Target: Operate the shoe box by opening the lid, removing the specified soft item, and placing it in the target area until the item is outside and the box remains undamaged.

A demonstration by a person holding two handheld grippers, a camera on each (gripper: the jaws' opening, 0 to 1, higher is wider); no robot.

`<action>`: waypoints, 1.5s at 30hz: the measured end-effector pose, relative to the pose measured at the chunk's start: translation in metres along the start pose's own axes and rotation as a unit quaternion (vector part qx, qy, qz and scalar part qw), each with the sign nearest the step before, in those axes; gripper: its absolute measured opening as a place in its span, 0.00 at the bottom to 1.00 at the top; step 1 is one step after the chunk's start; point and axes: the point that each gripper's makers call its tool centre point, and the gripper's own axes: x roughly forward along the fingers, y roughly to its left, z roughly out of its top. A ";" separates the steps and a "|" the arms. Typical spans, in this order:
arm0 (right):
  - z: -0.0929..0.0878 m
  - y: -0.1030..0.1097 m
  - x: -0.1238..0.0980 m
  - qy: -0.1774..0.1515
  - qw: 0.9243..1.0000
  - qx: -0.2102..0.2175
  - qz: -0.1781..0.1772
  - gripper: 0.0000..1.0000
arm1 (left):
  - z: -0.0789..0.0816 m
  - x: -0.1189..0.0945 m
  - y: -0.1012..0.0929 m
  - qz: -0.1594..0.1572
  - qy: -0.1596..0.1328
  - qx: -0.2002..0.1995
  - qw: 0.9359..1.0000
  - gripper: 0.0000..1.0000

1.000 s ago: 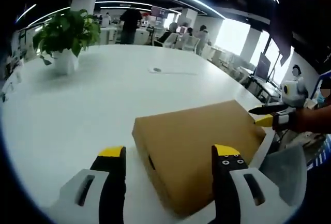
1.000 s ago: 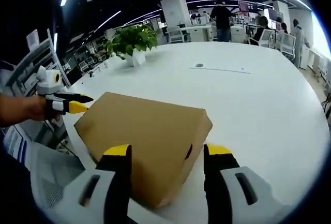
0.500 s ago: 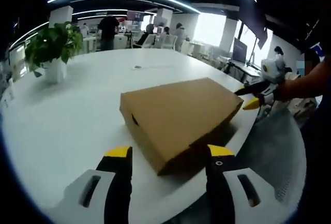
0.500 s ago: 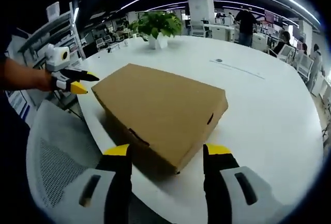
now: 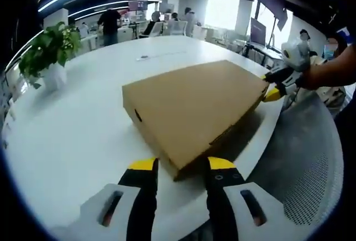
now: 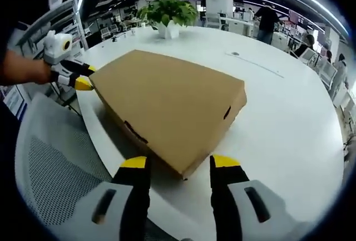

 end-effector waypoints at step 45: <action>0.048 -0.003 -0.040 -0.058 0.998 -0.003 -0.028 0.33 | 0.056 -0.040 -0.001 0.008 -0.082 -0.054 0.995 0.32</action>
